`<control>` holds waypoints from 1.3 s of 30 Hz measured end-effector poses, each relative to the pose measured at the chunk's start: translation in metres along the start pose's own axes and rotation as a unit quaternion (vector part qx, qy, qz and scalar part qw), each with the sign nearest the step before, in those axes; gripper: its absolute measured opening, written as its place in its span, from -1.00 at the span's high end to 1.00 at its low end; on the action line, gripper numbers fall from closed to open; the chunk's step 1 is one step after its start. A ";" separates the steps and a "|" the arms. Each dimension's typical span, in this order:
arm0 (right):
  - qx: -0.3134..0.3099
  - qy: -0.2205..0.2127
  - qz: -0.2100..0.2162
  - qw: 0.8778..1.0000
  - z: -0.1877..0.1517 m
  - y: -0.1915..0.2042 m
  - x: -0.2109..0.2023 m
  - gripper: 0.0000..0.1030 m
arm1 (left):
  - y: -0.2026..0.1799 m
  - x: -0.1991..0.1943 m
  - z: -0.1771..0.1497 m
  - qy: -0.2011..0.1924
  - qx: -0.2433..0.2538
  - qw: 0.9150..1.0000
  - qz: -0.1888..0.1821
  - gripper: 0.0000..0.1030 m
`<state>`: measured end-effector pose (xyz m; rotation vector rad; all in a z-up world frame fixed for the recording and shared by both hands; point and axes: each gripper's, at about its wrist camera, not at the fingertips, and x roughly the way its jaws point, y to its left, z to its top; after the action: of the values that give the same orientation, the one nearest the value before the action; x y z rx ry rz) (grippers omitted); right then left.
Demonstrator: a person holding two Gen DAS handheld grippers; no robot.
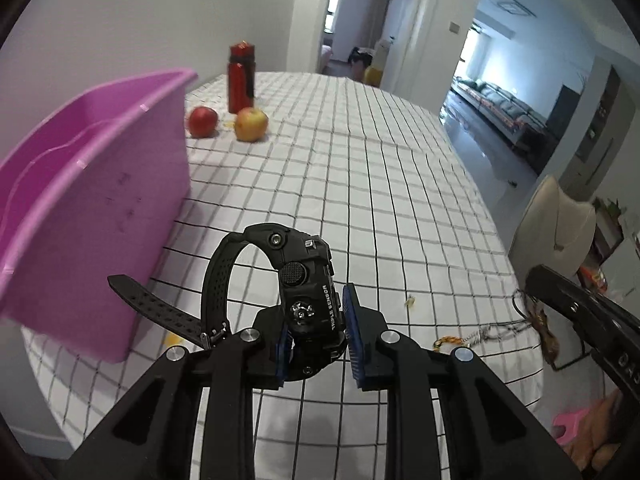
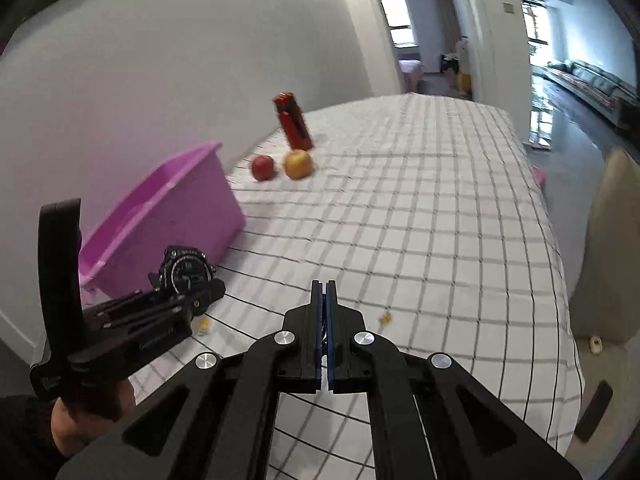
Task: Organize jewelry
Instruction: 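Carry the watch and brown cord into the pink tub and open both tools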
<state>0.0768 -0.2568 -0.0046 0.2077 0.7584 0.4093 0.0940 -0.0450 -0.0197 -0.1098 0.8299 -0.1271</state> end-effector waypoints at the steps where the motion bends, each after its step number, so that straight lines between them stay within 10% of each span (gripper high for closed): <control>1: -0.005 -0.001 0.006 1.000 0.004 0.003 -0.001 0.97 | 0.001 -0.008 0.002 -0.004 -0.004 1.000 0.004 0.55; 23: -0.122 -0.037 0.183 0.975 0.124 0.191 0.048 0.97 | 0.139 -0.155 0.078 -0.109 -0.071 0.985 0.116 0.55; 39: -0.130 0.037 0.176 0.975 0.147 0.315 0.177 0.96 | 0.278 -0.101 0.106 -0.037 -0.096 0.988 0.116 0.54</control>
<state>0.2064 0.0985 0.0928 0.0804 0.7341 0.8510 0.1242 0.2501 0.0842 -0.1969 0.7729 0.1769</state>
